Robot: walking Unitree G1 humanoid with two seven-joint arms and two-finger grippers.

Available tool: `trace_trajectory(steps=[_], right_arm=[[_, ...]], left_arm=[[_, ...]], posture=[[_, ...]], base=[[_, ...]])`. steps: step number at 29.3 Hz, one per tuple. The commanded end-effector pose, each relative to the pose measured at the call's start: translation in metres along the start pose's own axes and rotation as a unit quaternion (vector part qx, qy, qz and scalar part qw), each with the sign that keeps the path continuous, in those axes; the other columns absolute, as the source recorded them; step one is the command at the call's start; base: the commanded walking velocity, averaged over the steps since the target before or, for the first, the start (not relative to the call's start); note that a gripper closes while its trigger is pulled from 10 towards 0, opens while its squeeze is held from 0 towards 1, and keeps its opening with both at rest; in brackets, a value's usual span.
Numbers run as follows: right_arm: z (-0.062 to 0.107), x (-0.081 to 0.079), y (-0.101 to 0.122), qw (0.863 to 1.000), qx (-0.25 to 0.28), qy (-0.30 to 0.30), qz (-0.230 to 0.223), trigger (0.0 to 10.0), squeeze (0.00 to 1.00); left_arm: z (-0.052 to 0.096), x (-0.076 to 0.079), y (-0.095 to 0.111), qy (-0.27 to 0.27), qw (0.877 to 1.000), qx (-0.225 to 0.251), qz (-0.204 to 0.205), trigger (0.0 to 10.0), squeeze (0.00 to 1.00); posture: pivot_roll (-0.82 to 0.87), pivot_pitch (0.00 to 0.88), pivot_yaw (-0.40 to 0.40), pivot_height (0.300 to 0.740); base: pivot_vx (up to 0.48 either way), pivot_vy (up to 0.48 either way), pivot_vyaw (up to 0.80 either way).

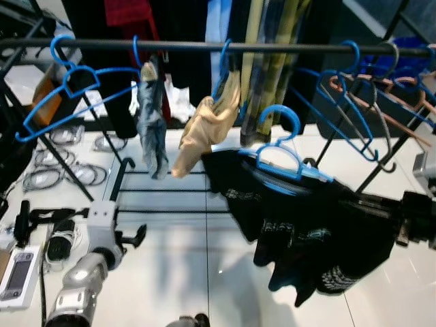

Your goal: Hang hanger

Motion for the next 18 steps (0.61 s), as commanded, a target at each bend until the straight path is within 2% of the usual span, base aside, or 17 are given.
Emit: trace_trajectory(steps=[1, 2, 3, 5, 7, 8, 10, 12, 14, 15, 18], right_arm=[[0.004, -0.008, 0.012, 1.000, 0.013, 0.024, 0.011, 0.0, 0.00], [0.004, -0.008, 0.012, 1.000, 0.013, 0.024, 0.011, 0.0, 0.00], [0.004, -0.012, 0.017, 0.999, 0.019, 0.036, 0.010, 0.0, 0.00], [0.004, -0.012, 0.017, 0.999, 0.019, 0.036, 0.010, 0.0, 0.00], [0.004, -0.011, 0.031, 0.998, 0.052, 0.039, 0.016, 0.0, 0.00], [0.004, -0.011, 0.031, 0.998, 0.052, 0.039, 0.016, 0.0, 0.00], [0.006, -0.007, 0.047, 0.994, 0.100, 0.034, 0.023, 0.0, 0.00], [0.006, -0.007, 0.047, 0.994, 0.100, 0.034, 0.023, 0.0, 0.00], [0.007, -0.001, 0.061, 0.988, 0.149, 0.030, 0.025, 0.0, 0.00], [0.007, -0.001, 0.061, 0.988, 0.149, 0.030, 0.025, 0.0, 0.00], [0.005, 0.001, 0.068, 0.982, 0.182, 0.039, 0.018, 0.0, 0.00]], left_arm=[[0.005, -0.012, 0.010, -0.017, 1.000, 0.015, 0.001, 10.0, 0.00], [0.005, -0.012, 0.010, -0.017, 1.000, 0.015, 0.001, 10.0, 0.00], [0.007, -0.013, 0.022, -0.046, 0.998, 0.034, 0.001, 10.0, 0.00], [0.007, -0.013, 0.022, -0.046, 0.998, 0.034, 0.001, 10.0, 0.00], [0.012, -0.004, 0.048, -0.123, 0.989, 0.080, -0.005, 10.0, 0.00], [0.012, -0.004, 0.048, -0.123, 0.989, 0.080, -0.005, 10.0, 0.00], [0.022, 0.015, 0.078, -0.215, 0.968, 0.129, 0.001, 10.0, 0.00], [0.022, 0.015, 0.078, -0.215, 0.968, 0.129, 0.001, 10.0, 0.00], [0.034, 0.029, 0.114, -0.292, 0.940, 0.176, 0.006, 10.0, 0.00], [0.034, 0.029, 0.114, -0.292, 0.940, 0.176, 0.006, 10.0, 0.00], [0.050, 0.040, 0.151, -0.357, 0.906, 0.226, -0.012, 10.0, 0.00]], posture=[[-0.15, 0.140, 0.043, 0.740], [-0.15, 0.140, 0.043, 0.740], [-0.15, 0.139, 0.043, 0.740], [-0.15, 0.139, 0.043, 0.740], [-0.15, 0.136, 0.041, 0.740], [-0.15, 0.136, 0.041, 0.740], [-0.14, 0.134, 0.039, 0.740], [-0.14, 0.134, 0.039, 0.740], [-0.14, 0.131, 0.038, 0.740], [-0.14, 0.131, 0.038, 0.740], [-0.13, 0.128, 0.038, 0.740]], base=[[0.000, 0.000, 0.00], [0.000, 0.000, 0.00], [0.000, 0.000, 0.00], [0.000, 0.000, 0.00], [0.000, 0.000, 0.00], [0.000, 0.000, 0.00], [0.000, 0.000, 0.00], [0.000, 0.000, 0.00], [0.000, 0.000, 0.00], [0.000, 0.000, 0.00], [0.000, 0.000, 0.00]])
Point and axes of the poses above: a point about 5 cm out from each wrist's last joint towards the gripper, its own z axis pointing back from the gripper into the wrist, its own y axis along the axis of the wrist's last joint, x = y × z, the point moved 3 cm from there along -z, pointing out of the wrist towards the gripper, and after that the axes turned 2 degrees about -z, right-handed, at the moved point
